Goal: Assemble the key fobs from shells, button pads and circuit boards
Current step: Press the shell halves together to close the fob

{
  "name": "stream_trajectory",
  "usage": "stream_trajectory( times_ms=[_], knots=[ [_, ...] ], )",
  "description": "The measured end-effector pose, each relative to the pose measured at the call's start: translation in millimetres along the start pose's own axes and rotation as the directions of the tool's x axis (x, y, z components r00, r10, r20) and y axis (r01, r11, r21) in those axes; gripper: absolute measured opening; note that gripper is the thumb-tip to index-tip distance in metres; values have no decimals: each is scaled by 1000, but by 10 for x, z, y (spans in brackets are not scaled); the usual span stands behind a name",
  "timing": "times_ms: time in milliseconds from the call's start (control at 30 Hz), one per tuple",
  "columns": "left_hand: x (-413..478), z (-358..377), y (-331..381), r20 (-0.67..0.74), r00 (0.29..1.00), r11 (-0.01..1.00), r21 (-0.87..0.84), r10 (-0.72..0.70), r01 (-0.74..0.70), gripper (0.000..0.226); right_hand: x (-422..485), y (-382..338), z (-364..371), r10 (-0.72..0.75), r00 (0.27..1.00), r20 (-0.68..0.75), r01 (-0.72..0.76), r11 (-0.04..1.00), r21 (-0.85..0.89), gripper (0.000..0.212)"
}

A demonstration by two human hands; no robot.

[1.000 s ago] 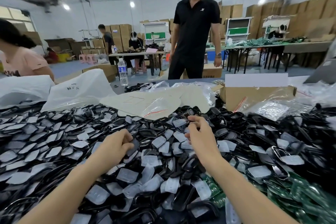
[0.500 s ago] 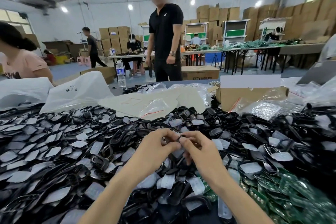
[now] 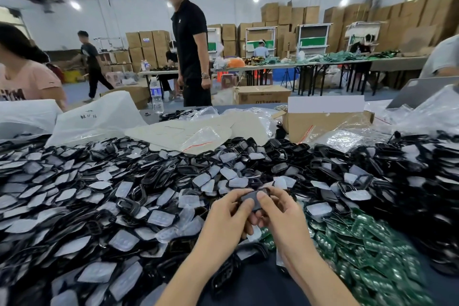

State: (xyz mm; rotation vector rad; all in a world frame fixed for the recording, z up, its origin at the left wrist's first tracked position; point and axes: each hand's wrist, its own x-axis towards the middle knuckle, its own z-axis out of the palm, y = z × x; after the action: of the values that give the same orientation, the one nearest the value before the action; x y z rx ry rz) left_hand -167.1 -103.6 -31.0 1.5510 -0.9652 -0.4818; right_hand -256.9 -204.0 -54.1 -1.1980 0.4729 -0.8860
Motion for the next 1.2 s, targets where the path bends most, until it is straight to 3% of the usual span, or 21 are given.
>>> stream_trajectory(
  times_ms=[200, 367, 500, 633, 733, 900, 1000, 1133, 1200],
  knots=[
    [-78, -48, -10, 144, 989, 1000, -3, -16, 16, 24, -31, 39, -118, 40, 999, -11, -41, 998, -46, 6],
    [-134, -137, -7, 238, 969, 997, 25, -72, 69, 25, -63, -21, -117, 183, 983, 22, -183, 983, -11, 4],
    [-236, -145, -37, 251, 948, 979, -15, -193, 203, 19, -112, -118, -221, 173, 982, 75, -150, 958, -244, 6],
    [-335, -103, -15, 413, 852, 937, 14, -323, 349, 19, -58, -258, -334, 101, 995, -26, -104, 967, -232, 8],
    [-400, -15, 10, 487, 784, 920, 133, -385, 369, 17, 15, -334, -402, 63, 991, -114, -86, 973, -212, 9],
    [-360, -40, 78, 478, 731, 863, 394, -487, 316, 23, 133, -460, -526, 15, 979, -206, -61, 975, -216, 14],
    [-252, -123, 163, 440, 746, 825, 502, -500, 258, 16, 180, -527, -616, -8, 968, -251, -56, 968, -245, 18],
    [-76, 104, 264, 387, 875, 791, 612, -290, -8, 16, 194, -599, -732, -44, 951, -305, -41, 964, -264, 19],
    [-15, 377, 298, 430, 880, 708, 685, -203, -172, 23, 204, -627, -790, -65, 943, -326, -35, 957, -289, 19]
  ],
)
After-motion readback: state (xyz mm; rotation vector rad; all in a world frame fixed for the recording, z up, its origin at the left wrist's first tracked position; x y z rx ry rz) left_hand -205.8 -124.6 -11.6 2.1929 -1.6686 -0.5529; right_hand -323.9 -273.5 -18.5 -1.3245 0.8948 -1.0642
